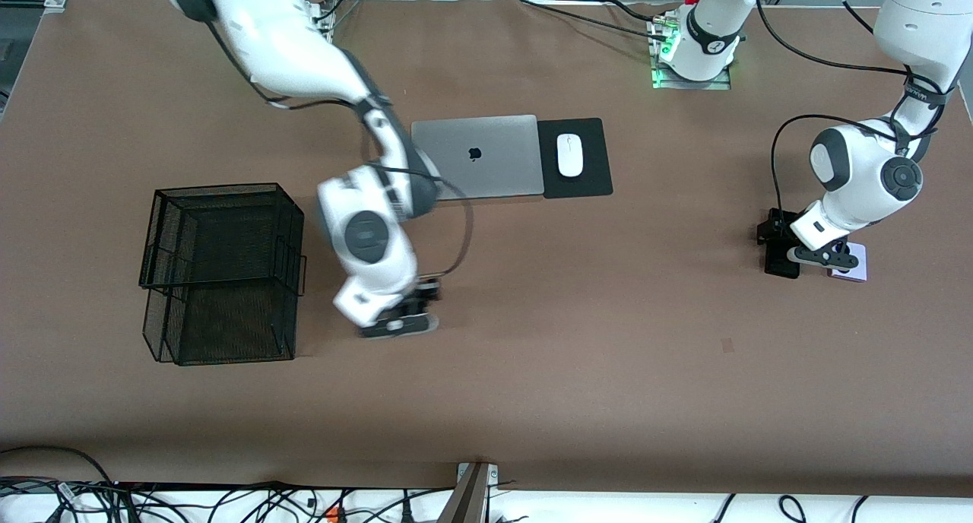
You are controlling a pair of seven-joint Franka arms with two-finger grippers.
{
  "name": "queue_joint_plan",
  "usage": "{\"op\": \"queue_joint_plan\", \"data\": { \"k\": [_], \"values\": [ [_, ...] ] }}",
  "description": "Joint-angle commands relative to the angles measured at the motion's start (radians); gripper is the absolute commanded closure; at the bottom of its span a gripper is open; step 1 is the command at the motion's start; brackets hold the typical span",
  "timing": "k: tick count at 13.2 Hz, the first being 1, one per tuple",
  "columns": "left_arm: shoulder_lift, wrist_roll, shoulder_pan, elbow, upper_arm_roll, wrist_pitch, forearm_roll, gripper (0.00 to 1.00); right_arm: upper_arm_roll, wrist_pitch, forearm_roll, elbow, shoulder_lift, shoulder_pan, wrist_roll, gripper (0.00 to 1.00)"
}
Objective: Place phones with both arms
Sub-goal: 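Carry the flip phone with the right gripper into the mesh basket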
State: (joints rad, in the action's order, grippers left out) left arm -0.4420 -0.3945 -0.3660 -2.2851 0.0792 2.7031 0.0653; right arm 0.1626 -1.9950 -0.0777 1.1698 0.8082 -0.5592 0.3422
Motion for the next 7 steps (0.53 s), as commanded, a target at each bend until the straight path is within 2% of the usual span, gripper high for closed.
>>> {"op": "queue_joint_plan", "data": {
  "k": [1, 2, 3, 5, 7],
  "values": [
    [-0.035, 0.003, 0.002, 0.030, 0.004, 0.009, -0.005, 0.20, 0.049, 0.175, -0.010, 0.053, -0.160, 0.077, -0.028, 1.00],
    [-0.035, 0.003, 0.002, 0.030, 0.004, 0.009, -0.005, 0.31, 0.122, 0.249, -0.007, 0.056, -0.193, 0.076, -0.061, 1.00],
    [-0.035, 0.003, 0.001, 0.030, 0.004, 0.009, -0.005, 0.43, 0.165, 0.299, -0.007, 0.077, -0.222, 0.077, -0.095, 1.00],
    [-0.041, 0.003, 0.001, 0.036, 0.002, 0.009, -0.005, 0.61, 0.250, 0.318, -0.007, 0.215, -0.326, 0.076, -0.170, 1.00],
    [-0.041, 0.003, -0.001, 0.036, 0.004, 0.009, -0.005, 0.71, 0.310, 0.302, -0.007, 0.367, -0.417, 0.076, -0.236, 1.00]
  ]
}}
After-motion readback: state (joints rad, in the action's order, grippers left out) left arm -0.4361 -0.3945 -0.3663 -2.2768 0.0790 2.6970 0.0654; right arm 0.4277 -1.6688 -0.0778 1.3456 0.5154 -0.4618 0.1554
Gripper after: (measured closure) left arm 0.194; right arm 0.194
